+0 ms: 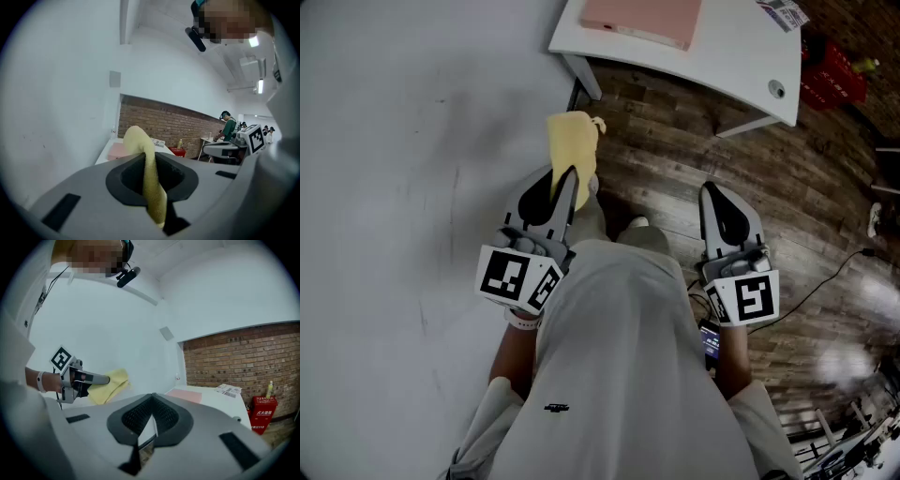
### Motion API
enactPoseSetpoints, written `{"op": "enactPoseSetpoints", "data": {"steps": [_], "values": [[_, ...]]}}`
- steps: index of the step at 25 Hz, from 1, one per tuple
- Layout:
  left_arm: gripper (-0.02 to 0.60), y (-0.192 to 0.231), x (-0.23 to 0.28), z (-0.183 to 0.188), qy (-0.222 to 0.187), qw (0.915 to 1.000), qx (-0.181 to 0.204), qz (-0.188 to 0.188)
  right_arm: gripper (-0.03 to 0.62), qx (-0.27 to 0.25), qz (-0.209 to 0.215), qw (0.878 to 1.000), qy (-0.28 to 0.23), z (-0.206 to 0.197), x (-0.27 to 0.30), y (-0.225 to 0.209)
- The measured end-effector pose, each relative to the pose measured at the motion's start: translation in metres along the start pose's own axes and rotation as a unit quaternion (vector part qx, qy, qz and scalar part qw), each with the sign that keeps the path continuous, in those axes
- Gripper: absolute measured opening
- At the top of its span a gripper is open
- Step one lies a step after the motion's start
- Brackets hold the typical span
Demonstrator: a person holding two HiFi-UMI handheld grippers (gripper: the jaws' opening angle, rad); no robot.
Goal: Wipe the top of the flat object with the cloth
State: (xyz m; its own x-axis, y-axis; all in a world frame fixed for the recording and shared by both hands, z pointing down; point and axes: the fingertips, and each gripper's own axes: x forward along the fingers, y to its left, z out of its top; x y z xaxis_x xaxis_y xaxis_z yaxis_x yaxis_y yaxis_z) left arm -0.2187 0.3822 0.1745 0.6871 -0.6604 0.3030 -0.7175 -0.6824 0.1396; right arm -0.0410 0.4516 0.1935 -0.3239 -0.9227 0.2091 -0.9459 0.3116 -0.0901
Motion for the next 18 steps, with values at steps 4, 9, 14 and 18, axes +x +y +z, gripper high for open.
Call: {"op": "enactPoseSetpoints", "data": {"steps": [4, 9, 14, 18], "values": [[0.058, 0.001, -0.014, -0.009, 0.002, 0.9999, -0.009, -0.009, 0.005, -0.005, -0.008, 1.0, 0.006, -0.005, -0.005, 0.018], [0.058, 0.003, -0.021, -0.006, -0.001, 0.9995, 0.001, -0.032, 0.005, -0.004, -0.034, 0.999, 0.001, -0.004, -0.009, 0.032], [0.058, 0.01, -0.027, -0.004, -0.006, 0.9992, 0.004, -0.039, 0.006, 0.005, -0.035, 0.999, 0.002, -0.004, -0.006, 0.046], [0.058, 0.009, -0.027, -0.007, -0.005, 0.999, 0.009, -0.044, 0.006, -0.001, -0.042, 0.999, -0.003, 0.003, -0.008, 0.046]]}}
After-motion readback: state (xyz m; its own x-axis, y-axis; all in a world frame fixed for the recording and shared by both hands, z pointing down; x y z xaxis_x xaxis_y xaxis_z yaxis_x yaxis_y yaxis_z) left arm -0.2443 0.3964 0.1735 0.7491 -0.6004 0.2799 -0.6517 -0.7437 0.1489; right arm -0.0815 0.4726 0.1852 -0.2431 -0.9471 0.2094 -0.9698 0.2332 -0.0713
